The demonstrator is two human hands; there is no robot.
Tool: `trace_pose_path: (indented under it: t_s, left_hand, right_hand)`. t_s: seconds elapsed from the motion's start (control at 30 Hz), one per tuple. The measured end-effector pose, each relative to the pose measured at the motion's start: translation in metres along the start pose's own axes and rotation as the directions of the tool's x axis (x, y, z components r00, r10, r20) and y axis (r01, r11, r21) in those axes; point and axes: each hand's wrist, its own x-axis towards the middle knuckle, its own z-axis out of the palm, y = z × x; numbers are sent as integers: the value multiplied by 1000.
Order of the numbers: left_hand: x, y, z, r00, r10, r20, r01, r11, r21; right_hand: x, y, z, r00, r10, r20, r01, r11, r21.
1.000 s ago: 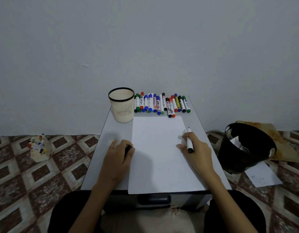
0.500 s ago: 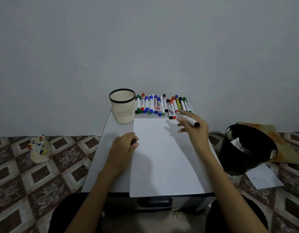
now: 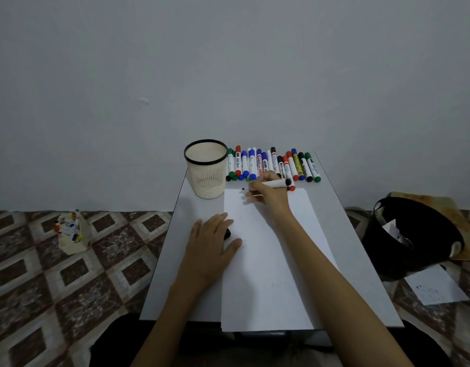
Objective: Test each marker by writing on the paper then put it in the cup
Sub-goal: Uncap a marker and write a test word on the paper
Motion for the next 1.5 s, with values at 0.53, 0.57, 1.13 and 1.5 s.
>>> trace_pose_path:
  t_s: [0.53, 0.57, 1.13, 1.5]
  left_hand:
    - [1, 1, -3, 999, -28, -40, 25, 997, -78]
    - [1, 1, -3, 999, -27, -41, 24, 996, -81]
    - [1, 3, -6, 999, 1, -45, -6, 995, -101]
    - [1, 0, -3, 998, -5, -57, -2, 993, -120]
  right_hand:
    - [51, 21, 35, 997, -62, 53, 72, 973, -217]
    - [52, 22, 35, 996, -65, 62, 77, 974, -214]
    - [53, 27, 33, 992, -123, 39, 129, 951, -280]
    - [51, 28, 33, 986, -127, 109, 155, 936, -317]
